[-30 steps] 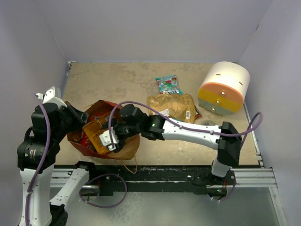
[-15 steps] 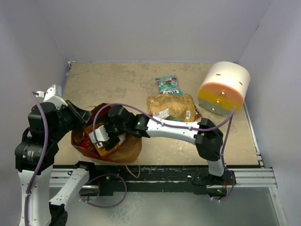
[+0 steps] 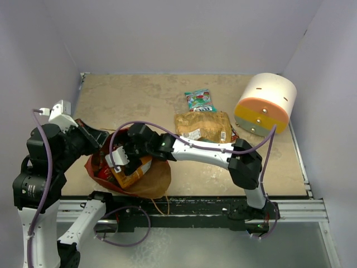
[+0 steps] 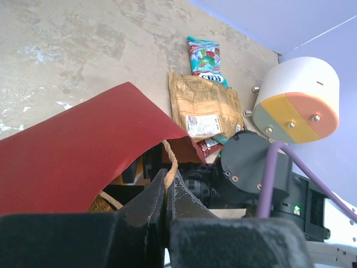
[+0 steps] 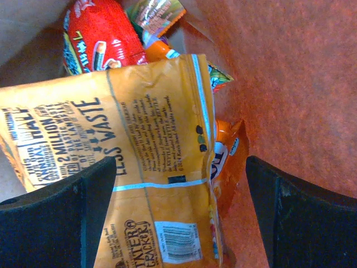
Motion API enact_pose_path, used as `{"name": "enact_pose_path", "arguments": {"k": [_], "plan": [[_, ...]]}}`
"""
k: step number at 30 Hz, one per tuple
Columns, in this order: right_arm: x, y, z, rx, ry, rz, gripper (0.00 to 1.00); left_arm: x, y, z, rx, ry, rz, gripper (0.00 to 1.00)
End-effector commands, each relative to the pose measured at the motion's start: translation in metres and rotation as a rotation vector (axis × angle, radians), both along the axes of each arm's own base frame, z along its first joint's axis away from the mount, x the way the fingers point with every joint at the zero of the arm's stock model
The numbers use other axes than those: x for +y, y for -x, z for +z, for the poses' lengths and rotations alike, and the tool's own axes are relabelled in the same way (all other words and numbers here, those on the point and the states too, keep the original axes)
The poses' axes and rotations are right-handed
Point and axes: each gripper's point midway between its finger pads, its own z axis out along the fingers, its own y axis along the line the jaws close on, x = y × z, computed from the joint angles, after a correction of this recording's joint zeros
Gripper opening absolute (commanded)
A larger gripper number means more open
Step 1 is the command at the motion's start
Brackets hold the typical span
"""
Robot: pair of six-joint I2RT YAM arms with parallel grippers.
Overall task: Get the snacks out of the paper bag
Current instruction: Take out the snack from the paper bag.
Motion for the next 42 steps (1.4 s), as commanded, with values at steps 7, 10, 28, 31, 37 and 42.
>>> {"name": "enact_pose_path", "arguments": {"k": [7,10,28,31,37,42], "plan": [[0.000,0.000,-0.008,0.044,-0.007,0.048,0.96,0.003,0.002,0.026,-0.100,0.002,0.011,0.00],[-0.007,0.003,-0.015,0.048,0.024,0.055,0.91,0.005,0.001,0.025,-0.094,-0.002,0.026,0.00],[-0.043,0.022,0.014,0.034,-0.008,0.043,0.87,0.011,-0.001,0.018,-0.070,-0.025,0.054,0.00],[-0.026,0.011,0.039,-0.008,-0.127,-0.013,0.88,0.011,0.001,0.017,-0.064,-0.026,0.053,0.00],[0.008,-0.001,0.058,-0.034,-0.227,-0.032,0.89,0.012,0.004,0.014,-0.051,-0.026,0.055,0.00],[0.017,0.002,0.067,0.003,-0.321,-0.058,0.92,0.013,0.004,0.014,-0.049,-0.026,0.063,0.00]]}}
